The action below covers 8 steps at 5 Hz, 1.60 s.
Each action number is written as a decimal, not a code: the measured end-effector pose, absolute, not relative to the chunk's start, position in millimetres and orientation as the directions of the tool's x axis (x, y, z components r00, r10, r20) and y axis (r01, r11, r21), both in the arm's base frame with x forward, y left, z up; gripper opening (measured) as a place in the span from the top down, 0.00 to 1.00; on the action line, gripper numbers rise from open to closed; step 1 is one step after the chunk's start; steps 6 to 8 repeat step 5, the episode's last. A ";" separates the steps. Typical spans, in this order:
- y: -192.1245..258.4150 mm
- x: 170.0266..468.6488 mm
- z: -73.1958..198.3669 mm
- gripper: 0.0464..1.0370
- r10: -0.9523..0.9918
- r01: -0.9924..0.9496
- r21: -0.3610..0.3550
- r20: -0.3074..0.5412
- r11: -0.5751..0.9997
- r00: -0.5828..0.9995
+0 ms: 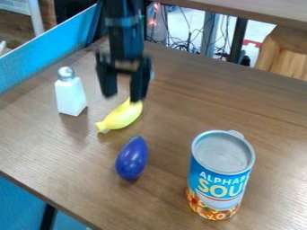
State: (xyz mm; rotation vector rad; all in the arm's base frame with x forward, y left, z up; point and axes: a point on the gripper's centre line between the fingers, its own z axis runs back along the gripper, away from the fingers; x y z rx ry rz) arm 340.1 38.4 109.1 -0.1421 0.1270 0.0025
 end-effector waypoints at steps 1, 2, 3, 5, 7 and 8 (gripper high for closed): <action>9.3 332.7 157.0 0.03 -0.038 0.036 -0.045 -0.044 0.998 0.998; -37.8 334.4 181.7 0.03 -0.192 0.193 0.017 -0.024 0.981 0.981; -87.3 324.0 193.1 0.03 -0.342 0.343 -0.002 -0.046 0.939 0.938; -151.4 287.0 184.0 0.03 -0.450 0.452 -0.003 -0.097 0.892 0.888; -151.4 287.0 184.0 0.03 -0.450 0.452 -0.003 -0.097 0.892 0.888; -151.4 287.0 184.0 0.03 -0.450 0.452 -0.003 -0.097 0.892 0.888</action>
